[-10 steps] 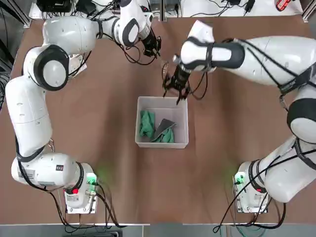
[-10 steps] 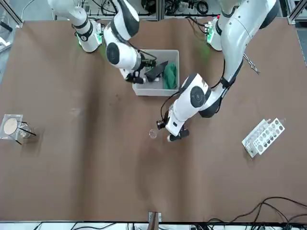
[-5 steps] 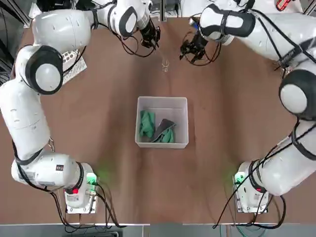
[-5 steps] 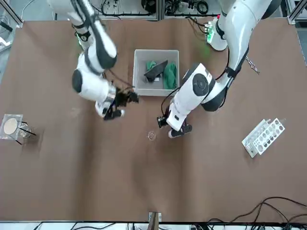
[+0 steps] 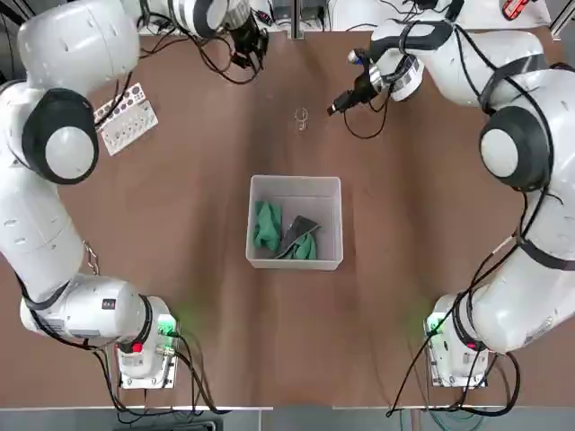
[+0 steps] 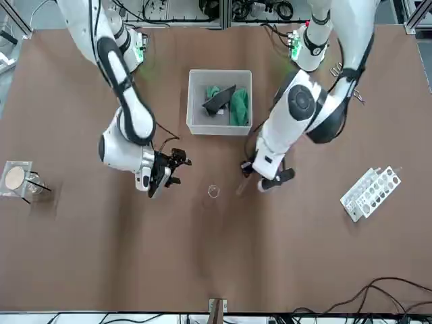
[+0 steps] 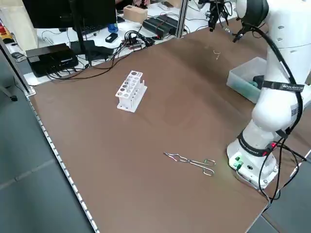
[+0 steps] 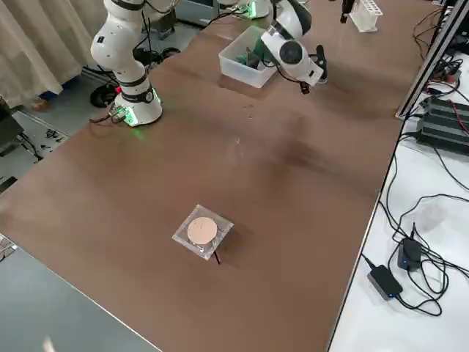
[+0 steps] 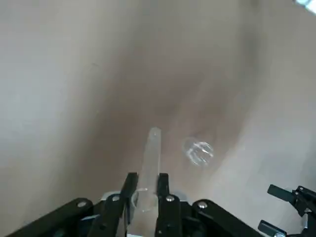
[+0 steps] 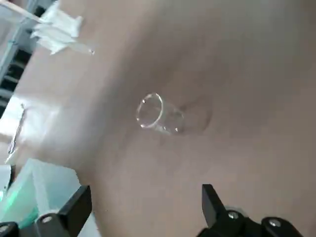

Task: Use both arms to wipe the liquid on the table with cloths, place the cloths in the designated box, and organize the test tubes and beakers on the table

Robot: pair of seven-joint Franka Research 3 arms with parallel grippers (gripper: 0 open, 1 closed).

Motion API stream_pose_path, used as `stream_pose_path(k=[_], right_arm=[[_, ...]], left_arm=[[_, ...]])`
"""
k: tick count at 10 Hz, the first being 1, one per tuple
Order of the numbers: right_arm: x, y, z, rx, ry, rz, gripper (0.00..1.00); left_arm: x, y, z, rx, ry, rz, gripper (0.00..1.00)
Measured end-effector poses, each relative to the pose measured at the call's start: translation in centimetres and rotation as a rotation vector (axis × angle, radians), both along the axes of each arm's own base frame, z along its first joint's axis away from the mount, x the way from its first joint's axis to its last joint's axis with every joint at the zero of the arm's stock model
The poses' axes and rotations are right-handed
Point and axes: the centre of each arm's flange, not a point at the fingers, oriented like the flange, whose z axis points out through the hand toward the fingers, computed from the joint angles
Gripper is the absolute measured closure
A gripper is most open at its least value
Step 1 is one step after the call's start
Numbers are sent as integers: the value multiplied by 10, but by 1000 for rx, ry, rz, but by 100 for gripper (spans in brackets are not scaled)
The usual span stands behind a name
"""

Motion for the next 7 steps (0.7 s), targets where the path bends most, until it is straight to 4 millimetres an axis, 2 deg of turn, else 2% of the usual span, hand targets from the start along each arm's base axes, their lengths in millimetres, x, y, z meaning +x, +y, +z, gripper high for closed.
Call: stream_pose_path(k=[3, 5, 7], right_arm=[[7, 22, -44, 176, -353, 185, 1], [1, 38, -75, 315, -533, 249, 1], [8, 43, -92, 367, -691, 312, 1]], left_arm=[[19, 79, 10, 105, -10, 111, 78], [23, 136, 5, 169, -5, 146, 78], [24, 213, 0, 236, 4, 142, 78]])
